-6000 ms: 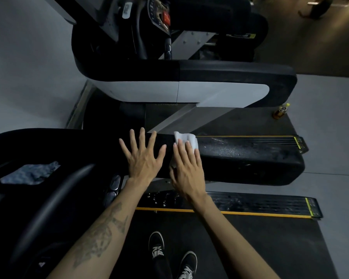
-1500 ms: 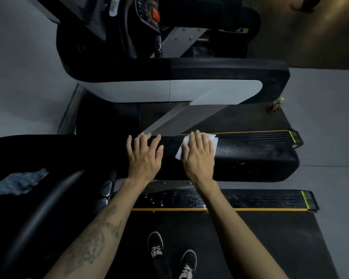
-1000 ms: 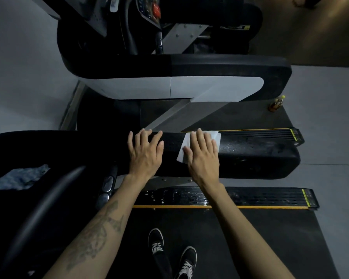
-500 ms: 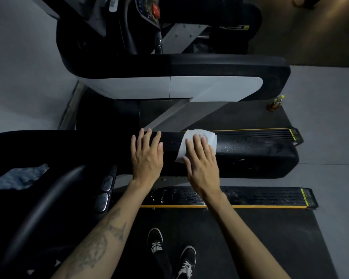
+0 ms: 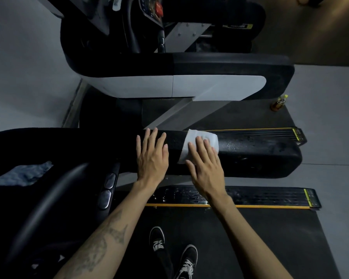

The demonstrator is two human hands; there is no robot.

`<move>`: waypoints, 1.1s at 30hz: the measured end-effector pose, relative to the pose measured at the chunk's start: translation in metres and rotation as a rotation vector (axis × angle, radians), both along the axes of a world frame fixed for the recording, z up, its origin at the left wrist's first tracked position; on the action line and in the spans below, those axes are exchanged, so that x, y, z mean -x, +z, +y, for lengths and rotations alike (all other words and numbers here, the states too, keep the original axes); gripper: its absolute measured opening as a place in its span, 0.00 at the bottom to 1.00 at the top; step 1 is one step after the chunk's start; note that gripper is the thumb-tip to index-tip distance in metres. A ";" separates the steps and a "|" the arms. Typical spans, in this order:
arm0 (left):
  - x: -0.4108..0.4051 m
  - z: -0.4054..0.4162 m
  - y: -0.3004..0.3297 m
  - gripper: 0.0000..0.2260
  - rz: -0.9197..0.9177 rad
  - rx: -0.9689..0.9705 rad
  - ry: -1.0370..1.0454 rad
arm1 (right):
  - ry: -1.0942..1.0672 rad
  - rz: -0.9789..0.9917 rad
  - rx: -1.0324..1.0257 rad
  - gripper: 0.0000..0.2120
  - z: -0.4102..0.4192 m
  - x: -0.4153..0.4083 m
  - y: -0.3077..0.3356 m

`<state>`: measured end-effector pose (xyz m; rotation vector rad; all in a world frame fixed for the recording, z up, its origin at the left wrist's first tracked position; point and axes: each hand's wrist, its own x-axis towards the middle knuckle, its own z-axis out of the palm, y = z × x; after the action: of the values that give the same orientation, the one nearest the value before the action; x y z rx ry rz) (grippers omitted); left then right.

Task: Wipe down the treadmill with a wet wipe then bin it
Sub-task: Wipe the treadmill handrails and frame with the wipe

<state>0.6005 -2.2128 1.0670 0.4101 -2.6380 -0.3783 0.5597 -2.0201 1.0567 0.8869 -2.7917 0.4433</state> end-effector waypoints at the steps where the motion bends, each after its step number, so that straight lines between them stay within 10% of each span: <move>1: 0.000 0.000 0.000 0.21 0.000 -0.007 -0.006 | 0.001 0.018 0.005 0.28 0.009 -0.002 -0.002; 33: 0.022 0.022 0.011 0.13 0.078 -0.154 -0.236 | -0.208 -0.095 0.144 0.37 0.002 0.008 -0.001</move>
<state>0.5781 -2.1911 1.0780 0.1269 -2.5956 -0.6624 0.5513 -2.0179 1.0559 0.5517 -2.8531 0.6571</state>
